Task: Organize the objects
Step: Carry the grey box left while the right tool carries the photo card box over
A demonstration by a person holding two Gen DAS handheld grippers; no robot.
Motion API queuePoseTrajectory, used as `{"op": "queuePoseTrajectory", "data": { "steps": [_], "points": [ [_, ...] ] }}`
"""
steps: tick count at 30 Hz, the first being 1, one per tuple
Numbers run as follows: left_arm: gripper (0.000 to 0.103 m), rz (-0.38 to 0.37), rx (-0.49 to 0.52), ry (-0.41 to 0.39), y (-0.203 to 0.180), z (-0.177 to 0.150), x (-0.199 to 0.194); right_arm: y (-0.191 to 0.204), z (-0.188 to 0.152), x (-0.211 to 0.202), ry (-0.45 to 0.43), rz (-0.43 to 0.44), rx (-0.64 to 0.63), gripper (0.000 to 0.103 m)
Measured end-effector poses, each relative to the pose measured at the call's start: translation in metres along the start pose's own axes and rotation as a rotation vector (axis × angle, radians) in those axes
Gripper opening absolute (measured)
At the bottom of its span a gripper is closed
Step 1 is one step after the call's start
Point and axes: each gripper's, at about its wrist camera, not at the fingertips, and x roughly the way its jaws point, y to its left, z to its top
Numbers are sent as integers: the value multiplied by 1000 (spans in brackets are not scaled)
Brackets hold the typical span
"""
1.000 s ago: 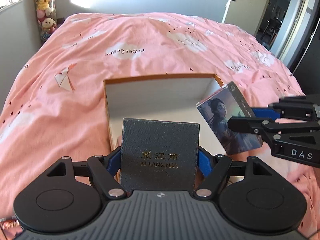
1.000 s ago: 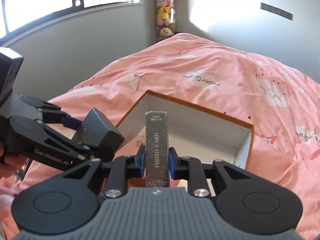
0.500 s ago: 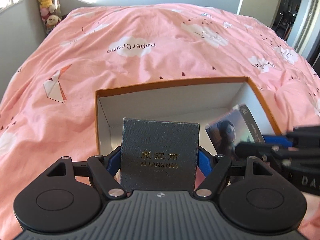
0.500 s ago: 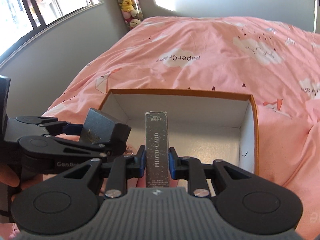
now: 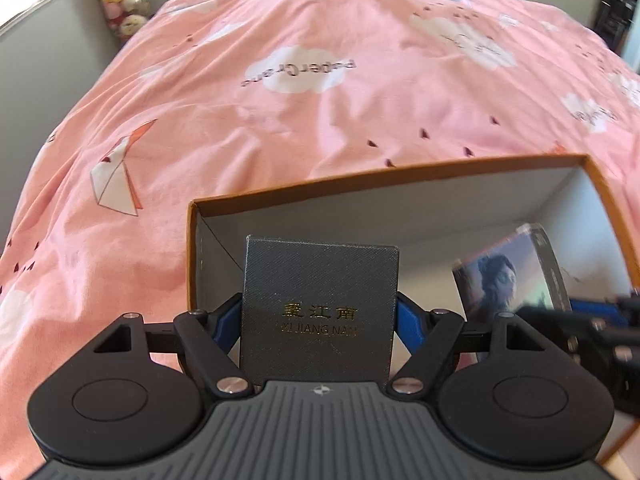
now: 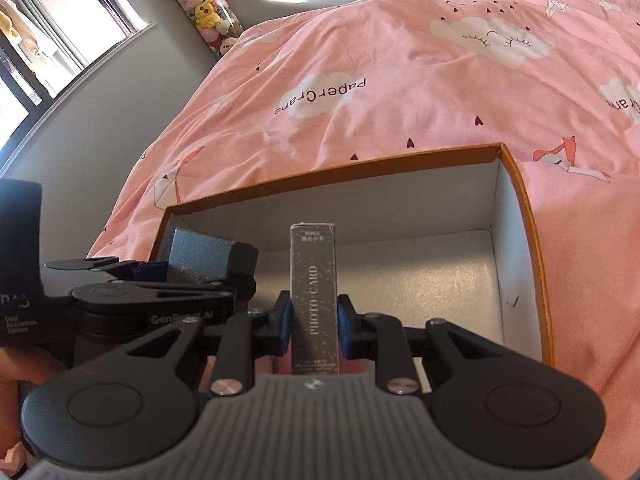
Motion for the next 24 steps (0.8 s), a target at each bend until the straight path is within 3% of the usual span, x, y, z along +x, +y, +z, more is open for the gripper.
{"op": "queuePoseTrajectory", "data": {
  "steps": [5, 16, 24],
  "points": [
    [88, 38, -12, -11, -8, 4, 10, -8, 3, 12, 10, -3, 40, 24],
    [94, 89, 62, -28, -21, 4, 19, -19, 7, 36, 53, 2, 122, 24],
    [96, 33, 25, -61, -8, 9, 7, -22, 8, 44, 72, -15, 130, 24]
  ]
}}
